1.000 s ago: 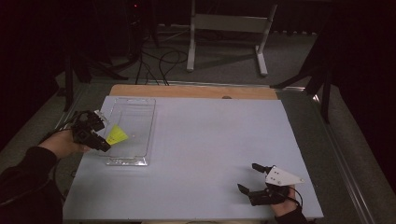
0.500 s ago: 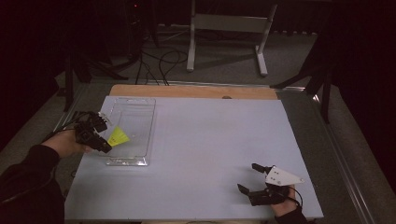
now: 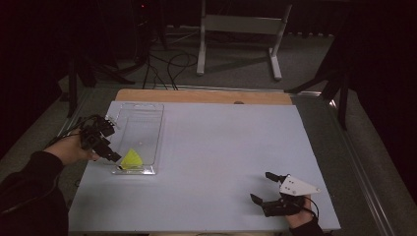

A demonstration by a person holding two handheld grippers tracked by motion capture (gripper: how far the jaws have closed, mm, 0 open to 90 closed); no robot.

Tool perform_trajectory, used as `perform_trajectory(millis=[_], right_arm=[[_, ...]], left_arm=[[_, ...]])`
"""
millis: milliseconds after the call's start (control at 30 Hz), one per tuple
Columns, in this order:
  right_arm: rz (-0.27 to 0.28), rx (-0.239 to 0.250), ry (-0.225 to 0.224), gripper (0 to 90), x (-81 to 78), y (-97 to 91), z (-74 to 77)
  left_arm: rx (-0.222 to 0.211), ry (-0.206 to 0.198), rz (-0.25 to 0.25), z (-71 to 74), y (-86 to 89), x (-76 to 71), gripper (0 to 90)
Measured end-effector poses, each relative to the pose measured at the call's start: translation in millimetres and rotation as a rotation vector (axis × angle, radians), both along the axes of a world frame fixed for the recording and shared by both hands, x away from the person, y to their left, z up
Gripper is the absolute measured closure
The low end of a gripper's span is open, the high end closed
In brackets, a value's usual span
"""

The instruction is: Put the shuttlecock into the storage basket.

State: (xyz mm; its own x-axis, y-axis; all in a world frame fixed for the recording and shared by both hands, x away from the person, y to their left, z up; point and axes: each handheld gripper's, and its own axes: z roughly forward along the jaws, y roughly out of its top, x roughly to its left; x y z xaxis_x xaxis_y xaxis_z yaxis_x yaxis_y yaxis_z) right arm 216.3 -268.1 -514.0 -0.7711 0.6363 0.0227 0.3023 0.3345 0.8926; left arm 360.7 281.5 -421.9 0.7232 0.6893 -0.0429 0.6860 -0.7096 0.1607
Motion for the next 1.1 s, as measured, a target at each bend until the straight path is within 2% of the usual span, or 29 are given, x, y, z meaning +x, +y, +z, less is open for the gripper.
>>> perform_trajectory(millis=[200, 300, 400, 567, 733, 967, 1100], right_arm=[[-0.001, 0.000, 0.001, 9.1, -0.2, 0.2, 0.1], [-0.002, 0.000, -0.001, 9.1, 0.0, -0.1, 0.0], [-0.001, 0.001, 0.002, 9.1, -0.4, 0.2, 0.3], [-0.002, 0.001, -0.001, 9.0, -0.3, -0.3, 0.4], [0.000, -0.001, -0.001, 9.1, -0.5, -0.4, 0.3], [-0.003, 0.007, 0.002, 9.0, 0.1, -1.8, -0.6], [-0.004, 0.009, 0.004, 9.1, 0.3, -3.3, -0.8]], left_arm=[[-0.021, -0.012, -0.018, 4.6, -4.9, -1.3, 13.9], [-0.031, -0.014, -0.054, 6.9, -7.9, -3.6, 0.6], [-0.035, -0.020, -0.039, 8.8, -10.3, -3.1, 0.0], [-0.037, -0.033, -0.064, 9.5, -14.4, -4.4, 0.0], [-0.067, -0.035, -0.066, 10.3, -14.6, -3.5, 0.0], [-0.080, -0.044, -0.087, 14.1, -20.5, -3.3, 0.0], [-0.071, -0.045, -0.096, 15.9, -24.6, -0.3, 0.0]])
